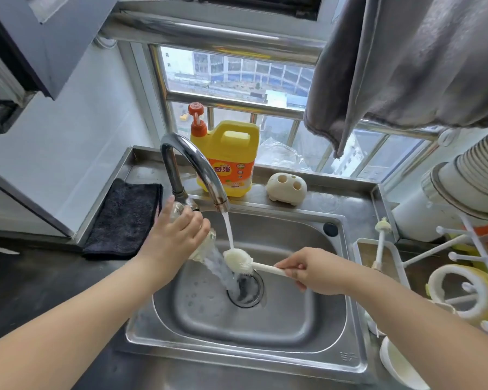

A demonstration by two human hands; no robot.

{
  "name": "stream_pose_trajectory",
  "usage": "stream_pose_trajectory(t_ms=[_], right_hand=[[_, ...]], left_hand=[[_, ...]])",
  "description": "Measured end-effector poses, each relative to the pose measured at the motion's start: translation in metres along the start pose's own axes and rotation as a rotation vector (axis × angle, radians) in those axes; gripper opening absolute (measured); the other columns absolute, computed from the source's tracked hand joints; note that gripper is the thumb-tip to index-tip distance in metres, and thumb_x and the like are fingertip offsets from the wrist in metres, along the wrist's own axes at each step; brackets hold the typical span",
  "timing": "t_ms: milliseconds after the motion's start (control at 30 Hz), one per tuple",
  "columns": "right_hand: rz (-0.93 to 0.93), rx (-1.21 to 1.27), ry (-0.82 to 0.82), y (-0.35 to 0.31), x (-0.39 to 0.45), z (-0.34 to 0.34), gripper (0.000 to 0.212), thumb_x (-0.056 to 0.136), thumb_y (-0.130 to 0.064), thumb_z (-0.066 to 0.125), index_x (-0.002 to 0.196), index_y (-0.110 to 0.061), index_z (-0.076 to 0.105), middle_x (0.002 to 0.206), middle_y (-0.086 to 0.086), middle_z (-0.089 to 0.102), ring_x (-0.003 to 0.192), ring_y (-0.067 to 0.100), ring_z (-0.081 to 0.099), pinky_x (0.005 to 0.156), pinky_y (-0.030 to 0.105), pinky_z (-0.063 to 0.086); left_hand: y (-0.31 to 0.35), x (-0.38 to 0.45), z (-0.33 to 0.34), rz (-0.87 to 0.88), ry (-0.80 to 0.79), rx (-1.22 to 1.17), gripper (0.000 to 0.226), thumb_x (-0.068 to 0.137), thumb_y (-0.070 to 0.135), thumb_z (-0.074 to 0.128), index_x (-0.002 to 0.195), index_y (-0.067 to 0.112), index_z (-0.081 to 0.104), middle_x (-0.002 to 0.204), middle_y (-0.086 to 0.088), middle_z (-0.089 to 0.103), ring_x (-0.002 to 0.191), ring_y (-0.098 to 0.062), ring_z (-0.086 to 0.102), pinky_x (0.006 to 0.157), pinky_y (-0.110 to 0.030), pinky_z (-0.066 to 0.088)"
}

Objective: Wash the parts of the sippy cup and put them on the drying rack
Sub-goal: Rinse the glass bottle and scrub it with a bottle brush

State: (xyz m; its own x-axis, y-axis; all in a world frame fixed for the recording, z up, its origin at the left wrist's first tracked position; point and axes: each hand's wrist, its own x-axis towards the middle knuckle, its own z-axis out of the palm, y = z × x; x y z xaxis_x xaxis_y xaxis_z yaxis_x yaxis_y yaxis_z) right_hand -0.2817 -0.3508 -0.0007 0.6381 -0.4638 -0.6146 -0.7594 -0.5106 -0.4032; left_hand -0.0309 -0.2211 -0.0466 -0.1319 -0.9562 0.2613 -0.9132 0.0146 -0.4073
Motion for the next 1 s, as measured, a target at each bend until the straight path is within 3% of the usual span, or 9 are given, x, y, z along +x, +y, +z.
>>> stream_pose_trajectory(t_ms=[100,167,267,367,500,733,800,900,1000], right_hand=[[0.021,0.011,0.03,0.004,-0.005,0.003,0.031,0.099,-0.026,0.045,0.124,-0.038,0.06,0.065,-0.012,0.055,0.054,-0.001,0.044,0.047,0.009,0.033],[0.031,0.016,0.075,0.004,-0.009,0.005,0.031,0.099,-0.026,0.045,0.125,-0.036,0.059,0.064,-0.016,0.049,0.054,-0.001,0.042,0.046,0.007,0.033],[0.027,0.067,0.198,0.003,-0.023,0.002,0.032,0.098,-0.024,0.047,0.125,-0.037,0.06,0.066,-0.021,0.046,0.055,-0.002,0.046,0.048,0.007,0.035],[-0.036,0.068,0.315,0.0,-0.041,-0.008,0.031,0.096,-0.029,0.05,0.121,-0.047,0.059,0.092,-0.027,0.061,0.065,-0.019,0.052,0.057,0.004,0.039],[-0.083,-0.353,0.375,-0.014,-0.045,-0.027,0.036,0.099,-0.035,0.043,0.126,-0.058,0.047,0.12,-0.016,0.062,0.104,0.011,0.06,0.074,0.027,0.045],[-0.188,-0.752,0.35,-0.05,-0.031,-0.053,0.037,0.097,-0.023,0.045,0.121,-0.05,0.05,0.092,-0.011,0.058,0.086,0.018,0.059,0.058,0.029,0.04],[-0.247,-0.728,0.289,-0.055,-0.013,-0.04,0.037,0.097,-0.02,0.046,0.12,-0.048,0.052,0.086,-0.01,0.055,0.084,0.02,0.059,0.058,0.03,0.043],[-0.248,-0.475,0.221,-0.053,0.002,-0.032,0.036,0.1,-0.028,0.044,0.128,-0.049,0.05,0.115,-0.011,0.062,0.104,0.018,0.059,0.073,0.03,0.047],[-0.169,-0.199,0.14,-0.043,0.006,-0.031,0.037,0.098,-0.023,0.044,0.127,-0.043,0.055,0.125,-0.017,0.06,0.102,0.009,0.058,0.079,0.024,0.047]], left_hand=[[-0.007,-0.001,-0.007,-0.117,-0.047,-0.052,0.081,0.028,-0.008,0.08,0.107,0.002,0.07,0.104,-0.019,0.067,0.102,-0.037,0.058,0.109,-0.057,0.006],[-0.008,0.001,-0.014,-0.25,-0.209,-0.223,0.091,0.037,0.011,0.09,0.123,0.012,0.063,0.121,-0.009,0.063,0.115,-0.032,0.054,0.112,-0.054,0.005],[-0.001,0.002,-0.018,-0.46,-0.382,-0.779,0.084,0.063,0.023,0.081,0.138,0.025,0.042,0.134,0.007,0.047,0.128,-0.017,0.041,0.112,-0.041,0.022],[0.009,0.003,-0.019,-0.526,-0.415,-1.149,0.081,0.062,0.013,0.081,0.131,0.03,0.042,0.12,0.01,0.049,0.114,-0.012,0.046,0.087,-0.019,0.038],[0.02,0.007,-0.012,-0.539,-0.499,-1.278,0.078,0.063,0.009,0.078,0.127,0.033,0.041,0.114,0.011,0.05,0.109,-0.011,0.048,0.077,-0.013,0.04],[0.017,0.009,-0.011,-0.473,-0.607,-1.358,0.077,0.065,0.013,0.081,0.125,0.039,0.04,0.11,0.015,0.053,0.101,-0.006,0.054,0.078,-0.014,0.043],[0.018,0.013,-0.01,-0.421,-0.623,-1.433,0.074,0.064,0.014,0.081,0.12,0.041,0.043,0.111,0.013,0.057,0.101,-0.008,0.058,0.081,-0.019,0.05],[0.018,0.015,-0.008,-0.419,-0.602,-1.484,0.077,0.066,0.017,0.082,0.124,0.039,0.036,0.12,0.017,0.045,0.111,0.001,0.051,0.087,-0.009,0.043],[0.013,0.009,-0.002,-0.579,-0.385,-1.502,0.072,0.067,0.027,0.083,0.121,0.031,0.035,0.121,0.013,0.042,0.116,0.002,0.043,0.096,-0.012,0.036]])
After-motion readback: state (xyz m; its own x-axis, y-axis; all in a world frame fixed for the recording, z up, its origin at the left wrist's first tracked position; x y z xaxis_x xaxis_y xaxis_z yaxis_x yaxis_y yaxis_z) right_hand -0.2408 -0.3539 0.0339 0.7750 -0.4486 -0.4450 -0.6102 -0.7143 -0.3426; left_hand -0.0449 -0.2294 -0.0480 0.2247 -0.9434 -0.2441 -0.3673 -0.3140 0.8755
